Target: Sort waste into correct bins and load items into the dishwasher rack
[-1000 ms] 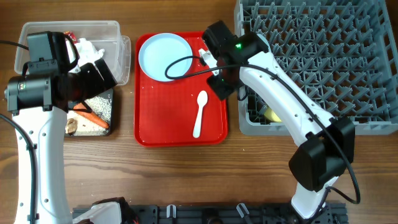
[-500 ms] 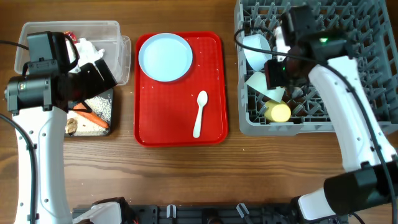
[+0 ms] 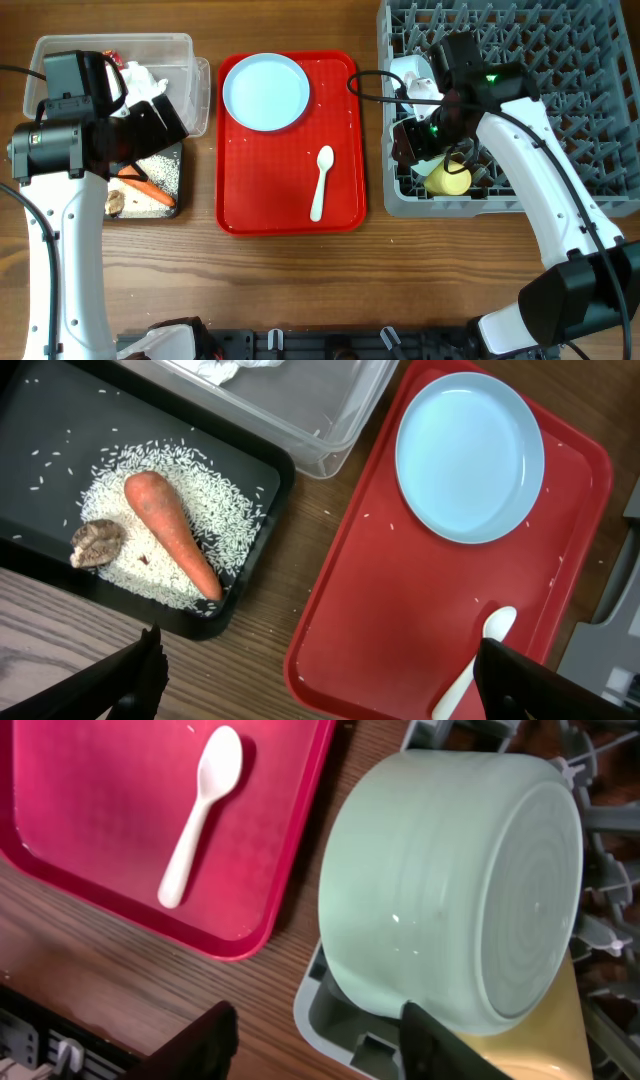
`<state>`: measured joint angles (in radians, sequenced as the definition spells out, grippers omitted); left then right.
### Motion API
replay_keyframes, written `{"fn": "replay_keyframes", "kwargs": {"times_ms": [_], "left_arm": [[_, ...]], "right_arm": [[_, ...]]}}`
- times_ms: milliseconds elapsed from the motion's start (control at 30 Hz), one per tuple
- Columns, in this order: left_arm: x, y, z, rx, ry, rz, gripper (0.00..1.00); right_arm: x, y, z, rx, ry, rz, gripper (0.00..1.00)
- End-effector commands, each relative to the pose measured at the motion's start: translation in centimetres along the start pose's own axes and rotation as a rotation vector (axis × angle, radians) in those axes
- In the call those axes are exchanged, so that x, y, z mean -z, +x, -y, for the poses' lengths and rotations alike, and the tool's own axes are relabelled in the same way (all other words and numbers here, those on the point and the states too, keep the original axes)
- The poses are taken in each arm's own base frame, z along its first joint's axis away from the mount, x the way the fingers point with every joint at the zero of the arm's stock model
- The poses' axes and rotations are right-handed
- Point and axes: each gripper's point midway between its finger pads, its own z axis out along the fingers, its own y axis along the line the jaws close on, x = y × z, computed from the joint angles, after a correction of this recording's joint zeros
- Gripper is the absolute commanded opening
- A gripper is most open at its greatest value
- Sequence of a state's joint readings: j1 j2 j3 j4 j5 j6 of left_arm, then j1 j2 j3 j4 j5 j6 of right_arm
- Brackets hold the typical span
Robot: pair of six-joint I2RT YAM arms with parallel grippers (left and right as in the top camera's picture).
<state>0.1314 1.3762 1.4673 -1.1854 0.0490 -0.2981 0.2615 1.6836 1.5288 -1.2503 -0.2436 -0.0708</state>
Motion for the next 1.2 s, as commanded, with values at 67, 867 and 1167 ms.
{"fn": "replay_keyframes", "kwargs": {"times_ms": [67, 867, 1167], "left_arm": [[0.2, -0.4, -0.3, 0.002, -0.014, 0.017, 1.00], [0.2, -0.4, -0.3, 0.002, -0.014, 0.017, 1.00], [0.2, -0.4, -0.3, 0.002, -0.014, 0.017, 1.00]], "right_arm": [[4.1, -3.5, -2.3, 0.068, -0.046, 0.165, 0.53], [-21.1, -16.1, -8.1, -0.456, 0.028, 0.297, 0.40], [-21.7, -12.3, -6.4, -0.408, 0.142, 0.157, 0.04]]}}
